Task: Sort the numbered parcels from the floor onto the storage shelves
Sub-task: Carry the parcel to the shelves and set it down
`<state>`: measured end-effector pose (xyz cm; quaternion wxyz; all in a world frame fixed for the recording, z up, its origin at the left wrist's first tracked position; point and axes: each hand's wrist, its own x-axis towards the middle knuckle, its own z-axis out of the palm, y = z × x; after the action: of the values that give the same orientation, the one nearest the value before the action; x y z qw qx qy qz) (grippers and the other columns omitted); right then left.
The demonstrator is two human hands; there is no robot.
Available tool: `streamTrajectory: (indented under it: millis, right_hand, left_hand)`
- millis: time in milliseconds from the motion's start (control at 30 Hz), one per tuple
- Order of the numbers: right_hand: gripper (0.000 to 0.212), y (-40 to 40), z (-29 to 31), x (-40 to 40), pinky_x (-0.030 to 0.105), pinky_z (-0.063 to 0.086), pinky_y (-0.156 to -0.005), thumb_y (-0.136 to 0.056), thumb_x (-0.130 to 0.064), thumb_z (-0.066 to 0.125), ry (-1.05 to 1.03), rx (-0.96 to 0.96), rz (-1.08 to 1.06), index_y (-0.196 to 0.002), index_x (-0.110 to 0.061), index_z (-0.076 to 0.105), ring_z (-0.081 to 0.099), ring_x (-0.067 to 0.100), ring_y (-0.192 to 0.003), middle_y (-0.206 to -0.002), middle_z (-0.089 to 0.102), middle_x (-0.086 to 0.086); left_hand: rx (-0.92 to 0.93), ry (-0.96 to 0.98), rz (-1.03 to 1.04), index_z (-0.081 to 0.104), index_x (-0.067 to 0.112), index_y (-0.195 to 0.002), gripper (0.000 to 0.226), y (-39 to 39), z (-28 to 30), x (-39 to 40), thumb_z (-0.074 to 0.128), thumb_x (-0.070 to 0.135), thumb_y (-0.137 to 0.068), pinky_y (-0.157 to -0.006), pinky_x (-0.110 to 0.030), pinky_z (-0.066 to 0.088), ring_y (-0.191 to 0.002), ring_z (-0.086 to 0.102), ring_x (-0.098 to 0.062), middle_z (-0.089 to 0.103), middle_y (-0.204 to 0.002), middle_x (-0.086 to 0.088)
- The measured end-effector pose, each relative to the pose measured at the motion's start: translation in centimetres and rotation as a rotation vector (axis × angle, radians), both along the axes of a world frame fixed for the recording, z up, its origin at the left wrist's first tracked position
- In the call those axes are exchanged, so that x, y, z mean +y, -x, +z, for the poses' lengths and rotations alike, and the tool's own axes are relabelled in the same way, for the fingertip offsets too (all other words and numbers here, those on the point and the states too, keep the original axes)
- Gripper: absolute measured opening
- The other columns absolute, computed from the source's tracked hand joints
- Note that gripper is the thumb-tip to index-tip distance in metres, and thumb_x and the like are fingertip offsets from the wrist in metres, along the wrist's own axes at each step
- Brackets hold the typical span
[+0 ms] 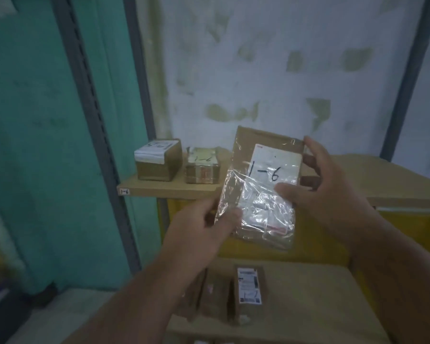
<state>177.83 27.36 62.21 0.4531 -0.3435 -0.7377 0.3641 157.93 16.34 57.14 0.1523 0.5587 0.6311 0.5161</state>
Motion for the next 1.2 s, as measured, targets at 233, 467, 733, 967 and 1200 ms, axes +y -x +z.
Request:
streamTrajectory:
  millis: [233,467,733,967,1200]
  right_hand:
    - [0.097,0.3,2.6,5.0,0.048,0.058,-0.087,-0.075,-0.032,0.084,-0.011,0.072,-0.132,-0.152,-0.039,0.026,0.071,0.015,-0.099,-0.137,0.056,-0.01]
    - [0.075,1.4,6.5,13.0,0.038,0.061,-0.077,-0.067,-0.047,0.082,-0.094,-0.124,-0.16,-0.134,-0.038,0.049,0.069,0.018,-0.101,-0.119,0.065,-0.009]
    - [0.041,4.8,6.0,20.2,0.043,0.063,-0.068,-0.085,-0.029,0.076,-0.106,-0.305,-0.05,-0.121,-0.02,0.059,0.073,0.02,-0.077,-0.102,0.067,0.001]
    - [0.04,5.3,5.0,22.0,0.037,0.062,-0.07,-0.084,-0.037,0.076,-0.081,-0.309,0.069,-0.117,-0.025,0.058,0.073,0.016,-0.078,-0.108,0.066,-0.004]
    - [0.057,4.6,5.8,18.8,0.027,0.04,-0.085,-0.086,-0.052,0.067,-0.4,-0.496,-0.102,-0.134,-0.026,0.049,0.056,0.013,-0.11,-0.133,0.054,-0.004]
  left_hand:
    - [0.151,-0.1,0.059,0.059,0.038,-0.133,0.06,-0.3,4.7,4.0,0.051,0.07,-0.083,-0.086,-0.034,0.056,-0.099,0.065,0.0,0.07,-0.113,0.02]
    - [0.275,0.051,-0.013,0.06,0.045,-0.111,0.03,0.7,8.4,10.4,0.072,0.051,-0.084,-0.069,-0.015,0.045,-0.077,0.059,0.02,0.064,-0.087,0.035]
    - [0.404,0.155,0.226,0.069,0.04,-0.102,0.042,1.9,8.2,16.2,0.068,0.071,-0.074,-0.071,-0.033,0.056,-0.08,0.063,0.002,0.069,-0.086,0.023]
    - [0.438,0.263,0.333,0.064,0.032,-0.092,0.034,1.9,8.6,16.9,0.065,0.065,-0.082,-0.053,-0.023,0.039,-0.071,0.06,-0.003,0.066,-0.08,0.013]
    - [0.495,0.15,0.455,0.059,0.031,-0.119,0.053,0.7,7.3,15.7,0.063,0.068,-0.082,-0.079,-0.029,0.05,-0.094,0.059,-0.008,0.063,-0.109,0.012]
